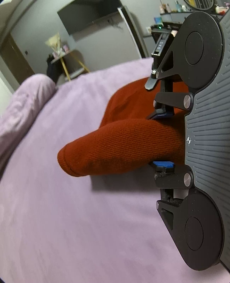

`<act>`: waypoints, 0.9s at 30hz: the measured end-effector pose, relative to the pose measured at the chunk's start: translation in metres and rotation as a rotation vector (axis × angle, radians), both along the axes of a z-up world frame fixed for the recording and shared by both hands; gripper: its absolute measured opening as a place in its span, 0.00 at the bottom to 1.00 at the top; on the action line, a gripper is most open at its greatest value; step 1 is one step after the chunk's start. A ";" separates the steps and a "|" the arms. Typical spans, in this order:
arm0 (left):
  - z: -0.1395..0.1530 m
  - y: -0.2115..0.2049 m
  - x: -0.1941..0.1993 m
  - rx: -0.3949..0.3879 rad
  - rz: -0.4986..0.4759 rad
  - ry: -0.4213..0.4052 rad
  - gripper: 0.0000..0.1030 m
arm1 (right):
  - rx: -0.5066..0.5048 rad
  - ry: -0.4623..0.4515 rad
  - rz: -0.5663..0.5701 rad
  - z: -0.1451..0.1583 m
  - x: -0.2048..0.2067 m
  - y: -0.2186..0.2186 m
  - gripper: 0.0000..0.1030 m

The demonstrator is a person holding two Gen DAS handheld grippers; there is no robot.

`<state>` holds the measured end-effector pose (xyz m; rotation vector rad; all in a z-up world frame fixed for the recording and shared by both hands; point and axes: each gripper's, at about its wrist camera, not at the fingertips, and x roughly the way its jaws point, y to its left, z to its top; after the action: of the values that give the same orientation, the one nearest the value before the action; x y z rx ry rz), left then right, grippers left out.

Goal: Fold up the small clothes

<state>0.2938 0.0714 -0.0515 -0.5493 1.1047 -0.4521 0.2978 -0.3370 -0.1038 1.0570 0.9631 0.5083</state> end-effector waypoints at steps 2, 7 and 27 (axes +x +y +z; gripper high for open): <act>-0.006 0.011 -0.012 0.029 0.016 0.014 0.47 | -0.002 0.015 0.032 -0.002 -0.007 0.017 0.29; -0.018 0.020 -0.026 0.130 0.070 0.023 0.56 | -0.163 0.013 0.040 0.006 -0.023 0.041 0.36; -0.029 -0.046 0.055 0.450 0.277 -0.201 0.75 | -0.661 -0.064 -0.046 0.038 0.049 0.126 0.20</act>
<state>0.3486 0.0249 -0.0800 -0.2459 0.8831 -0.0099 0.3466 -0.2111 -0.0661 0.4616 0.9525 0.1568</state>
